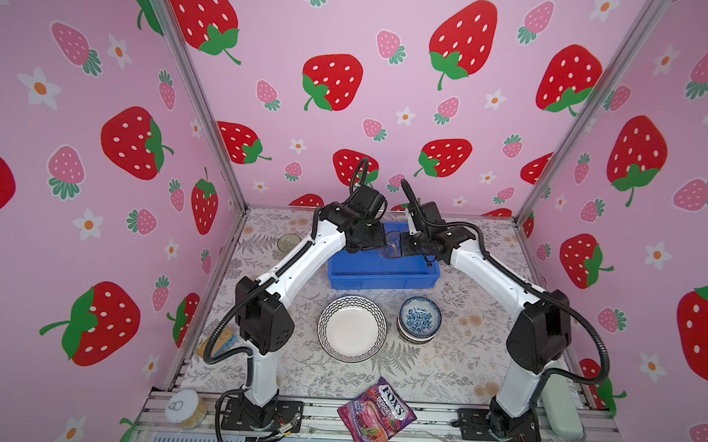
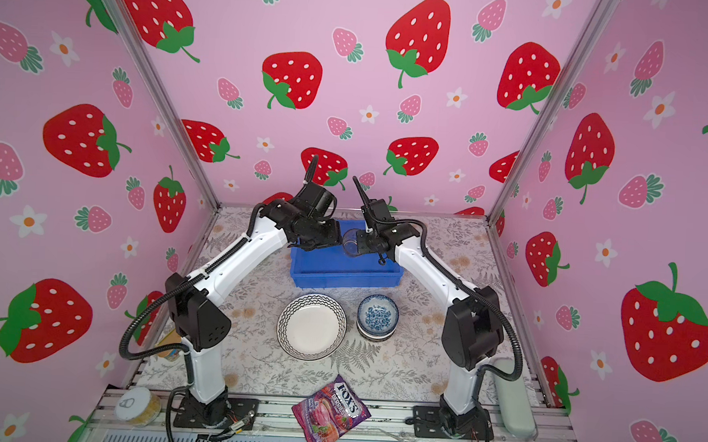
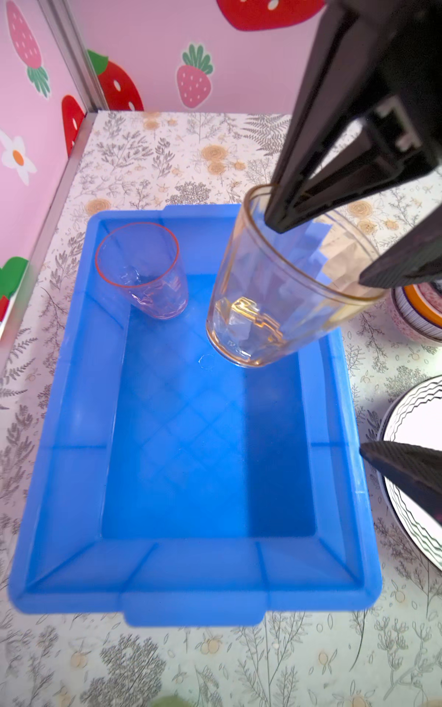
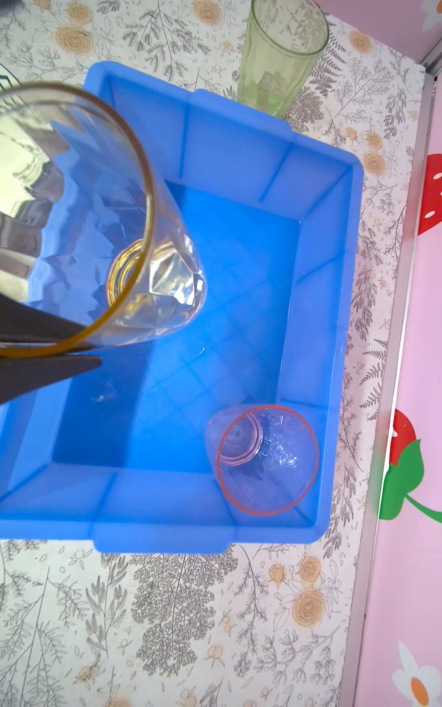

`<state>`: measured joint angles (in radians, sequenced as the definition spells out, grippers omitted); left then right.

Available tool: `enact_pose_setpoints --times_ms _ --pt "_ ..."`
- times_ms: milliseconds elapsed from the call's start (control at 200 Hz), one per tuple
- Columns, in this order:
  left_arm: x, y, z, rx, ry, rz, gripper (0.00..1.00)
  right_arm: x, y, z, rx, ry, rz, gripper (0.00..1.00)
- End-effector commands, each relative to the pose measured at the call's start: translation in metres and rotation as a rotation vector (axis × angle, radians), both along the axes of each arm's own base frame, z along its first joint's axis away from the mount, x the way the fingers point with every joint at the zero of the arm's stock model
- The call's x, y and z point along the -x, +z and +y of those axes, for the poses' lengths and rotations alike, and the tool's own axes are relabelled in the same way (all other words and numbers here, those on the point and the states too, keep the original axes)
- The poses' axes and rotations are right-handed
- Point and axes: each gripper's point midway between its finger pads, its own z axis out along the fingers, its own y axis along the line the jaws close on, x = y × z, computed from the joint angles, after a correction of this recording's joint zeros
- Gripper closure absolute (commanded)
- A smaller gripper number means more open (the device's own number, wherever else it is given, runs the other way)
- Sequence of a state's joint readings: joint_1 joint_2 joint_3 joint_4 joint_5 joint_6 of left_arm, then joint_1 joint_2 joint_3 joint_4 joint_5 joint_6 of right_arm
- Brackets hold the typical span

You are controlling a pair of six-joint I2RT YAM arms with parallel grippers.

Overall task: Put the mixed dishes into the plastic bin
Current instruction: 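Open the left gripper and withdraw while the right gripper holds the amber tumbler, then carry the amber tumbler with the right gripper over the pink cup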

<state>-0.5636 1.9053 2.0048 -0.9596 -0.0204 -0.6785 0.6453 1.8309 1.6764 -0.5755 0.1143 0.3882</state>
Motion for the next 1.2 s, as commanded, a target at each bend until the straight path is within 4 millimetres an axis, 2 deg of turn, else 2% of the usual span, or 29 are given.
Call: enact_pose_setpoints --times_ms 0,150,240,450,550,810,1011,1196 --pt "0.008 0.029 0.013 0.040 0.012 -0.061 0.22 0.001 0.021 -0.017 -0.014 -0.014 -0.028 1.00" --pt "0.017 0.040 0.038 0.060 0.039 -0.104 0.06 -0.004 0.025 -0.032 -0.020 -0.025 -0.022 1.00" --pt "0.024 0.044 0.052 0.078 0.059 -0.125 0.00 -0.009 0.028 -0.040 -0.023 -0.032 -0.021 1.00" --pt "0.040 0.035 0.092 0.062 0.122 -0.145 0.01 -0.028 0.033 -0.056 -0.032 -0.049 -0.008 1.00" --pt "0.050 0.024 0.115 0.046 0.166 -0.131 0.01 -0.040 0.034 -0.061 -0.028 -0.057 -0.007 1.00" --pt "0.076 0.001 0.166 0.015 0.269 -0.108 0.01 -0.074 0.032 -0.060 -0.022 -0.060 0.005 1.00" --pt "0.091 -0.006 0.188 -0.021 0.293 -0.099 0.01 -0.102 0.026 -0.063 -0.022 -0.070 0.008 1.00" --pt "0.103 -0.007 0.198 -0.061 0.283 -0.105 0.01 -0.123 0.020 -0.066 -0.038 -0.085 0.007 1.00"
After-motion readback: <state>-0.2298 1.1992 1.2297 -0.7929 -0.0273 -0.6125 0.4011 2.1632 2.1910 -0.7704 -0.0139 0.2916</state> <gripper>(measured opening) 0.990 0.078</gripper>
